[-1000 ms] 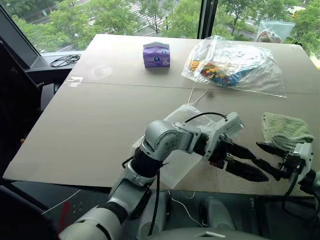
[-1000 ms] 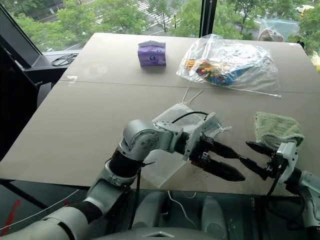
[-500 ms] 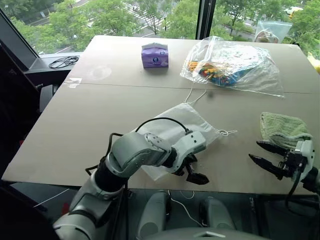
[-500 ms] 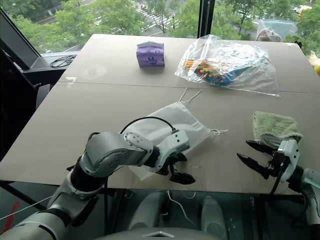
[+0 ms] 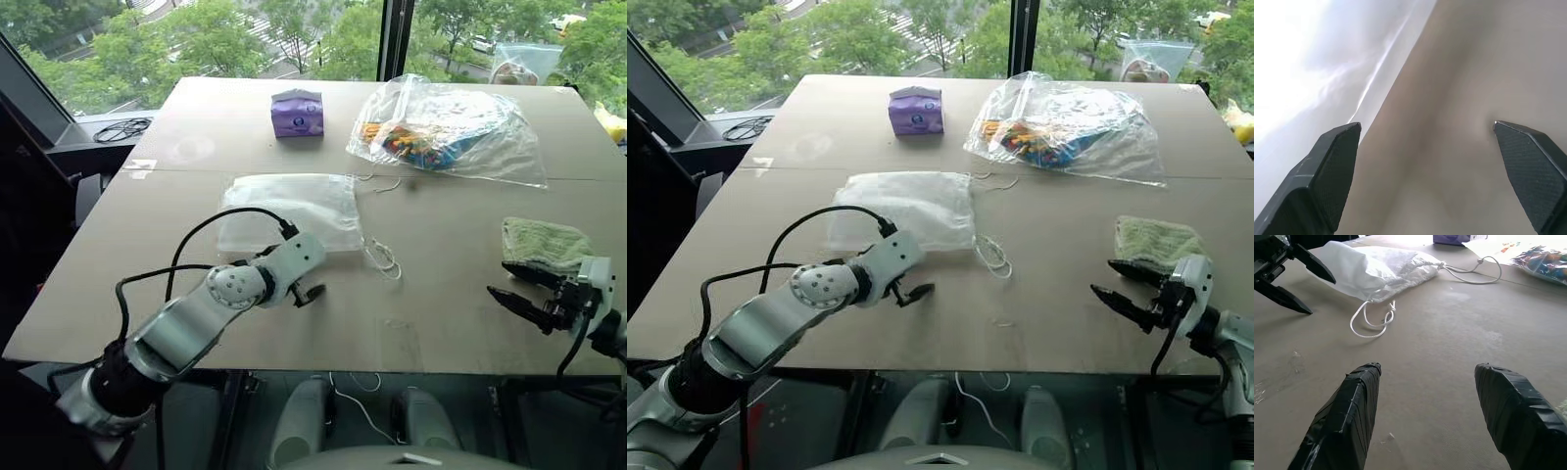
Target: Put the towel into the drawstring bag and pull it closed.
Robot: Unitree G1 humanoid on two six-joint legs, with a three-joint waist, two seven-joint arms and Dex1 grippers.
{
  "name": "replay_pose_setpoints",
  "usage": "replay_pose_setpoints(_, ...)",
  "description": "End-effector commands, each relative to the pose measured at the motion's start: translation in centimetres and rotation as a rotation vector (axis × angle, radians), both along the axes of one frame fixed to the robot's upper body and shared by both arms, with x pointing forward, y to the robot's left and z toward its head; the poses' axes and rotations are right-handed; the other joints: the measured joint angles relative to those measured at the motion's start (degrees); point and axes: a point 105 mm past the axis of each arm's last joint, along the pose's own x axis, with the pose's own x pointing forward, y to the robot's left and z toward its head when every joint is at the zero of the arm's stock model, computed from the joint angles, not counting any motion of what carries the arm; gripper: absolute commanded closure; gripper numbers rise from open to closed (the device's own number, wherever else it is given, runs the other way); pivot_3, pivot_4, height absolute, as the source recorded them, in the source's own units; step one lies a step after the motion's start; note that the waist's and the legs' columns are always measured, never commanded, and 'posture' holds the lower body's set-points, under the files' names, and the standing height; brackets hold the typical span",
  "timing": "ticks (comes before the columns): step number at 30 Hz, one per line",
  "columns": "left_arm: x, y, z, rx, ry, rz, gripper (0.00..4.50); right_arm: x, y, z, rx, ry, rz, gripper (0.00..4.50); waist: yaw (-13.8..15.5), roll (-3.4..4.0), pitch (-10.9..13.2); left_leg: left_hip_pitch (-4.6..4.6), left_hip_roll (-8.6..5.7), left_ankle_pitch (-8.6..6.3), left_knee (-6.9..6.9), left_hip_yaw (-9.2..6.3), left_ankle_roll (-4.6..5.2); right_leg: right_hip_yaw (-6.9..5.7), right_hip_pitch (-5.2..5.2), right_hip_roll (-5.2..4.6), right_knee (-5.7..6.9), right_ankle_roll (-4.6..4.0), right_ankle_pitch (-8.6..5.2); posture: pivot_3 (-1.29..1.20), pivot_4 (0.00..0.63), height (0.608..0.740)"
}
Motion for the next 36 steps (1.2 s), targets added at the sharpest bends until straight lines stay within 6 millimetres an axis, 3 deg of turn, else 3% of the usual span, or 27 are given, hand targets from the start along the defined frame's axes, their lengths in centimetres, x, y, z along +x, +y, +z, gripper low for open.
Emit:
replay_pose_setpoints(1,1.1,8.4,-0.6,0.186,-0.058,0.302,0.06,0.5,-0.1,1.2,0.002,-0.04,0.017,1.23,-0.7,0.04,0.0,0.0,0.0,0.0,-0.02,0.0,0.0,0.0,-0.01,0.0,0.01,-0.01,0.01,0.0,0.15,0.739)
replay_pose_setpoints(4,0.2,12.2,-0.9,0.214,-0.068,0.428,0.06,0.5,-0.1,1.4,-0.002,-0.046,0.028,1.23,-1.1,0.07,0.0,0.01,0.01,0.0,-0.11,0.01,0.0,0.0,-0.11,-0.02,-0.02,-0.04,0.02,0.0,0.15,0.739)
replay_pose_setpoints(8,-1.0,18.2,0.1,0.266,-0.145,0.65,0.06,0.5,0.1,1.3,-0.007,-0.044,0.048,1.23,-1.2,0.11,0.0,-0.01,0.01,-0.02,-0.25,0.02,-0.04,0.04,-0.26,-0.02,-0.1,-0.06,0.03,0.0,0.15,0.739)
replay_pose_setpoints(11,-1.5,20.8,1.1,0.289,-0.207,0.737,0.06,0.5,0.2,1.2,-0.007,-0.042,0.056,1.23,-1.2,0.13,0.0,-0.04,0.03,-0.08,-0.32,0.03,-0.13,0.06,-0.37,-0.02,-0.1,-0.08,0.02,0.0,0.15,0.739)
replay_pose_setpoints(14,-1.1,21.4,2.8,0.264,-0.326,0.765,0.06,0.6,0.3,1.1,-0.004,-0.045,0.058,1.23,-1.1,0.11,0.0,-0.19,0.03,-0.09,-0.33,0.08,-0.16,0.06,-0.52,-0.12,-0.12,-0.09,0.03,0.0,0.15,0.739)
replay_pose_setpoints(17,0.1,19.6,4.9,0.157,-0.482,0.7,0.06,0.6,0.5,1.1,0.004,-0.048,0.059,1.23,-0.7,-0.05,0.1,-0.31,0.02,-0.1,-0.32,0.24,-0.17,-0.01,-0.65,-0.29,-0.14,-0.08,0.04,0.0,0.15,0.739)
replay_pose_setpoints(19,0.7,17.2,5.4,0.044,-0.533,0.621,0.06,0.6,0.6,1.1,0.007,-0.048,0.057,1.23,-0.1,-0.12,0.1,-0.41,0.02,-0.1,-0.29,0.35,-0.16,-0.17,-0.68,-0.46,-0.2,-0.09,0.07,0.0,0.15,0.739)
replay_pose_setpoints(22,0.7,15.3,5.8,-0.119,-0.573,0.569,0.06,0.5,0.6,0.9,0.009,-0.046,0.055,1.23,0.7,-0.16,0.1,-0.46,0.01,-0.1,-0.27,0.55,-0.16,-0.56,-0.68,-0.82,-0.37,-0.07,0.14,0.0,0.15,0.739)
replay_pose_setpoints(28,0.2,15.2,6.3,-0.342,-0.603,0.6,0.06,0.3,0.6,0.9,0.012,-0.051,0.043,1.23,0.7,-0.2,0.2,-0.51,0.02,-0.12,-0.3,0.58,-0.16,-0.77,-0.67,-0.82,-0.54,-0.03,0.17,0.0,0.15,0.739)
replay_pose_setpoints(32,0.9,11.0,8.0,-0.48,-0.62,0.41,0.06,0.2,0.4,1.0,0.008,-0.054,0.034,1.23,0.9,-0.22,0.2,-0.51,0.02,-0.11,-0.16,0.52,-0.16,-0.92,-0.54,-0.78,-0.53,0.01,0.19,0.0,0.15,0.739)
replay_pose_setpoints(36,2.1,6.6,8.2,-0.573,-0.576,0.303,0.06,0.3,0.3,1.3,0.007,-0.059,0.026,1.23,1.3,-0.24,0.2,-0.49,0.02,-0.12,0.05,0.49,-0.14,-1.1,-0.27,-0.81,-0.6,0.16,0.31,0.0,0.15,0.739)
